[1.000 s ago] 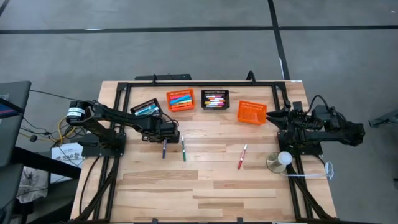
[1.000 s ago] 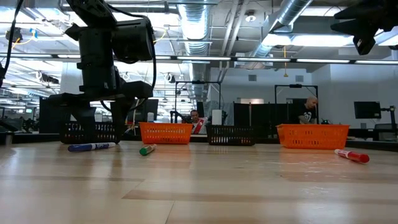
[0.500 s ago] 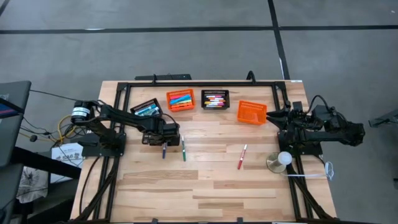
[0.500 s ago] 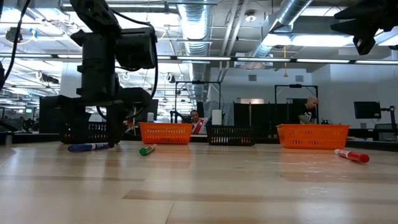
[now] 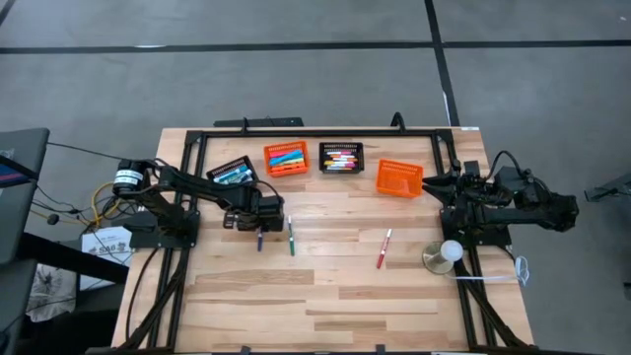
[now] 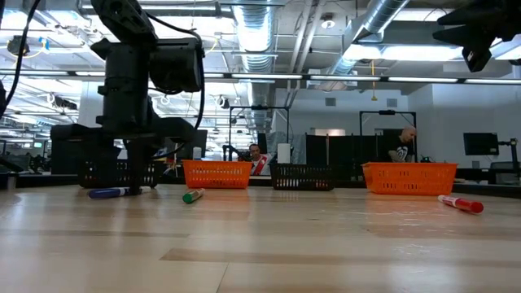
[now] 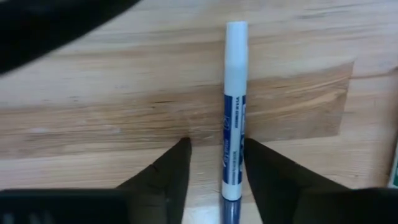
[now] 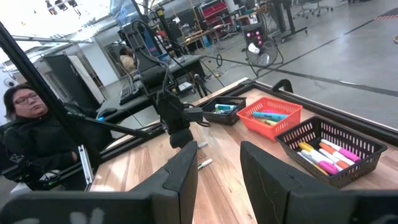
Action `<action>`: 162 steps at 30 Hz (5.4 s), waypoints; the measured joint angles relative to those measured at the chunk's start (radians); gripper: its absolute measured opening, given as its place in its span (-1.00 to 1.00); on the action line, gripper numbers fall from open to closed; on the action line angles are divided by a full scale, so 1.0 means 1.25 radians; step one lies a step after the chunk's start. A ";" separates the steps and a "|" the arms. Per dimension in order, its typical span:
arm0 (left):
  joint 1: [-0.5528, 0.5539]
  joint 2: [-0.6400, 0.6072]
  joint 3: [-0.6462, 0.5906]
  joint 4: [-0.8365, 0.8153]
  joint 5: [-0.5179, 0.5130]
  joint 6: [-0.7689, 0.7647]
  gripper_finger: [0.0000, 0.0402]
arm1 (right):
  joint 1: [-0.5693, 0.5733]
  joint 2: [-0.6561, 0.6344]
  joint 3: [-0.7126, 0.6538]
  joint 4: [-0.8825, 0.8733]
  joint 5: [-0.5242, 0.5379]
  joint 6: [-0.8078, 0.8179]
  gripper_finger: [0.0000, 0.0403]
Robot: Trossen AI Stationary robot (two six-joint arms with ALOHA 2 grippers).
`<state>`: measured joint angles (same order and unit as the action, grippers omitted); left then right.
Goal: Pick & Place Markers
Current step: Put the small dark blue marker pen into the right orange bin
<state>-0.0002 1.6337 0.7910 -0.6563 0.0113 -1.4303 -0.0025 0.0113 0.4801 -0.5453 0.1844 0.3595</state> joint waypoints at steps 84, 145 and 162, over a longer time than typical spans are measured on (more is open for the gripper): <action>0.030 -0.215 -0.001 0.820 -0.225 0.232 -0.81 | -0.183 0.885 0.049 0.760 -0.347 0.272 0.17; 0.030 -0.216 0.000 0.837 -0.222 0.262 -0.56 | -0.232 1.265 0.386 0.725 -0.627 0.180 -0.85; 0.030 -0.215 -0.001 0.838 -0.219 0.329 0.25 | -0.266 1.264 0.388 0.707 -0.633 0.184 -0.85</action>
<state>0.0376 1.3651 0.7898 0.3912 -0.2623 -1.0186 -0.3347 1.5909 0.9646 0.3378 -0.6071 0.5901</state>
